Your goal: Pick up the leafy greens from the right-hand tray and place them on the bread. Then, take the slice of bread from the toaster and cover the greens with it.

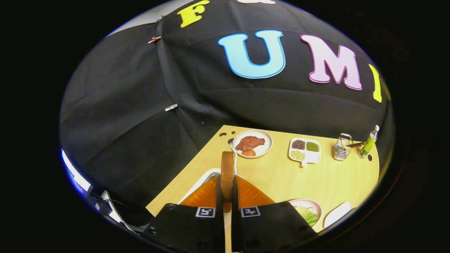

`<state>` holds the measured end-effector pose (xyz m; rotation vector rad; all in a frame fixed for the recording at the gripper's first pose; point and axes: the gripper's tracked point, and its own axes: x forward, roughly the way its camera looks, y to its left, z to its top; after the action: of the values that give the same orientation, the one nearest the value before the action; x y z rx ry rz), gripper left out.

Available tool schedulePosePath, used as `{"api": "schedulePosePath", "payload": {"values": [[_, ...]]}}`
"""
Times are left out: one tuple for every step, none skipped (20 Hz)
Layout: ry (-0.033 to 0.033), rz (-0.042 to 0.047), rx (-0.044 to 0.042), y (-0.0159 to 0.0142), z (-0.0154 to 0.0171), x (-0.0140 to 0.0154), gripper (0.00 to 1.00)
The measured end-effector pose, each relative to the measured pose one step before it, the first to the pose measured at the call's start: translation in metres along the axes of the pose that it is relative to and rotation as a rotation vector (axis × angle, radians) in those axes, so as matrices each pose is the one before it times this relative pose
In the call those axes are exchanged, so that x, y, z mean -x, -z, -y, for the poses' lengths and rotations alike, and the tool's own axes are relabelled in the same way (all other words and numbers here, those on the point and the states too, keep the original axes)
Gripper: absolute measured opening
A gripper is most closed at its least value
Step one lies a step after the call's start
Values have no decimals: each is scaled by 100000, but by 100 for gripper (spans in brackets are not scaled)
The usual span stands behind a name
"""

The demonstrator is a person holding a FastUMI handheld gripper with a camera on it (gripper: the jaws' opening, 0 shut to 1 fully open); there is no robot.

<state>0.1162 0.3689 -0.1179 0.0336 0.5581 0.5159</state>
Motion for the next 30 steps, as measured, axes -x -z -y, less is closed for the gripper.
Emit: {"api": "schedulePosePath", "payload": {"values": [[241, 437, -467, 55, 769, 409, 11], [211, 210, -313, 156, 803, 300, 11], [1239, -16, -109, 419, 1225, 343, 11], [1514, -366, -28, 475, 1226, 305, 11], [1735, -667, -364, 775, 1268, 250, 11], [1163, -722, -1245, 663, 1075, 95, 11], [854, -883, -2318, 784, 908, 123, 11], [391, -1225, -2616, 743, 864, 59, 11], [609, -1285, -2222, 827, 911, 9, 11], [539, -1176, -1697, 808, 1059, -45, 11], [946, -1041, -1245, 696, 969, -41, 11], [1015, -1337, -1414, 707, 1017, -28, 11], [134, -2420, -2076, 909, 736, -233, 11], [-397, -2543, -2131, 989, 535, -290, 11], [737, -2578, -2190, 742, 704, -309, 11], [204, -2046, -1753, 693, 663, -267, 11], [555, -1217, -1263, 405, 594, -417, 11], [431, -770, -394, 445, 585, -322, 11], [-95, -885, -271, 463, 366, -146, 11], [172, -998, -91, 480, 452, -292, 11], [254, -1016, 106, 476, 409, -225, 11], [165, -1309, 84, 520, 490, -341, 11], [310, -728, -54, 426, 513, -237, 11], [137, -507, -222, 331, 502, -245, 11], [-516, 644, -392, 13, 378, -5, 11], [-445, 405, -218, -89, 287, -121, 11], [148, -95, -31, 1, 517, -30, 11], [614, -303, -533, -42, 653, 40, 11], [1478, -1012, -828, 206, 670, 158, 12], [1463, -684, -507, 157, 759, -1, 13]]}}
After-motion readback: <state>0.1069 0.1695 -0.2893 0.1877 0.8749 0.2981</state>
